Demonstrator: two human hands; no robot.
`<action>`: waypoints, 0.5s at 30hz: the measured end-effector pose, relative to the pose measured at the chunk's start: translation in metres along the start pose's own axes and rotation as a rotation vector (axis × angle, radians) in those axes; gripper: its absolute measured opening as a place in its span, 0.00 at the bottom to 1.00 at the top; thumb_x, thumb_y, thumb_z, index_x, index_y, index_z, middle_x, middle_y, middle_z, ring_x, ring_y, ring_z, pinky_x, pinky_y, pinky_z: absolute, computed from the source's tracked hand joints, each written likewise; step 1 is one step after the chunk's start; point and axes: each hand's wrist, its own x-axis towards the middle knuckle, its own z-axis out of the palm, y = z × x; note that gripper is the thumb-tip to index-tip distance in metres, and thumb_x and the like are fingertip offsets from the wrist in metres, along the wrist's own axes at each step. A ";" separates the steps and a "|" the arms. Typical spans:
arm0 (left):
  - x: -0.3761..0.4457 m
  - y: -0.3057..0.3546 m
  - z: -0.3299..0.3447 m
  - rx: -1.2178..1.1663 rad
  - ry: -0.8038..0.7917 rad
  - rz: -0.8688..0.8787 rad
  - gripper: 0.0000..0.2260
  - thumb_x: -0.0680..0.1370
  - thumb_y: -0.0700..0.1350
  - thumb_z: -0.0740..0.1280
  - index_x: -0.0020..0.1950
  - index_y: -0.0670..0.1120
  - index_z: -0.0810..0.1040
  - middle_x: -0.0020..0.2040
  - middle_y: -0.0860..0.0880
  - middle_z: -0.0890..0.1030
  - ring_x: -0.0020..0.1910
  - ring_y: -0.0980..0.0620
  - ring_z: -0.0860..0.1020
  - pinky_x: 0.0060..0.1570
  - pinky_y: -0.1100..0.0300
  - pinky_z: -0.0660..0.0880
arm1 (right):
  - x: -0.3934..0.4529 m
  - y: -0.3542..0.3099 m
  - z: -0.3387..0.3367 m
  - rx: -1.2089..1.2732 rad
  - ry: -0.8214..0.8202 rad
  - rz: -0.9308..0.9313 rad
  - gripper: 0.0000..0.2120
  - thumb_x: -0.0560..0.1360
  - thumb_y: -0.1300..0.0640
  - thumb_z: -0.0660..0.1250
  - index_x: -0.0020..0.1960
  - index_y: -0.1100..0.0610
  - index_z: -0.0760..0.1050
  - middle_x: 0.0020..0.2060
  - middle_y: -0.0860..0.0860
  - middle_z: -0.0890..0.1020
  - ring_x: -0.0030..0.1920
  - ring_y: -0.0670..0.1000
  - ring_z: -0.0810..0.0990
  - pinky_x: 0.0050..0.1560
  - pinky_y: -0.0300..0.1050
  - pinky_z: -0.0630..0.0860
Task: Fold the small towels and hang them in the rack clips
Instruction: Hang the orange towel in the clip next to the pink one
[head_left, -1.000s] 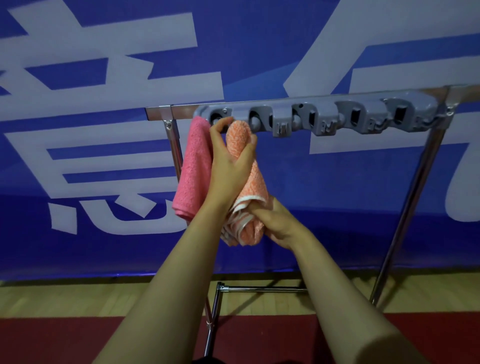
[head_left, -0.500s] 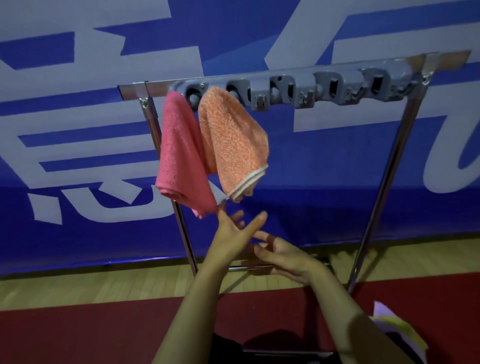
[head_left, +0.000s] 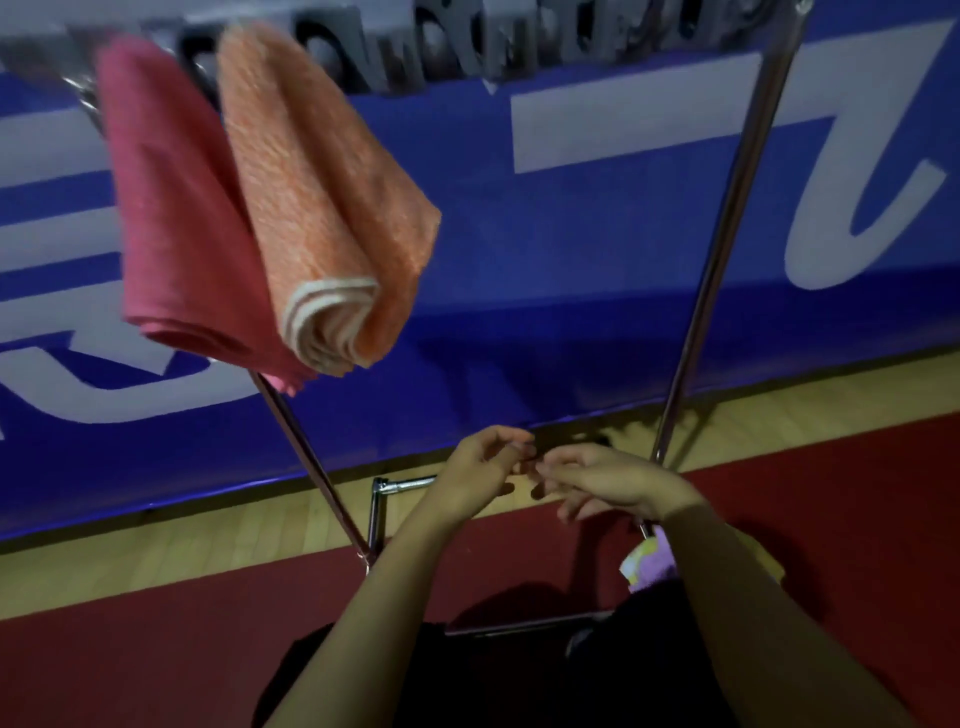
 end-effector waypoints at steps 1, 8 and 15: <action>0.006 -0.002 0.009 0.012 -0.029 -0.006 0.11 0.86 0.42 0.61 0.66 0.44 0.79 0.57 0.50 0.84 0.51 0.55 0.81 0.50 0.60 0.77 | 0.004 0.012 -0.010 0.006 0.038 0.017 0.10 0.82 0.44 0.64 0.60 0.46 0.76 0.56 0.50 0.84 0.40 0.46 0.86 0.55 0.49 0.80; 0.058 -0.036 0.082 0.113 -0.202 -0.030 0.10 0.87 0.41 0.60 0.56 0.51 0.80 0.53 0.50 0.83 0.50 0.51 0.82 0.53 0.53 0.77 | 0.026 0.107 -0.045 0.205 0.254 0.172 0.06 0.85 0.53 0.60 0.60 0.53 0.71 0.49 0.51 0.82 0.32 0.45 0.80 0.38 0.38 0.80; 0.105 -0.094 0.137 0.155 -0.341 -0.146 0.13 0.88 0.41 0.55 0.56 0.49 0.80 0.51 0.50 0.83 0.49 0.51 0.80 0.49 0.57 0.74 | 0.049 0.239 -0.047 0.060 0.478 0.273 0.10 0.82 0.61 0.62 0.46 0.57 0.80 0.35 0.53 0.79 0.35 0.52 0.78 0.40 0.44 0.75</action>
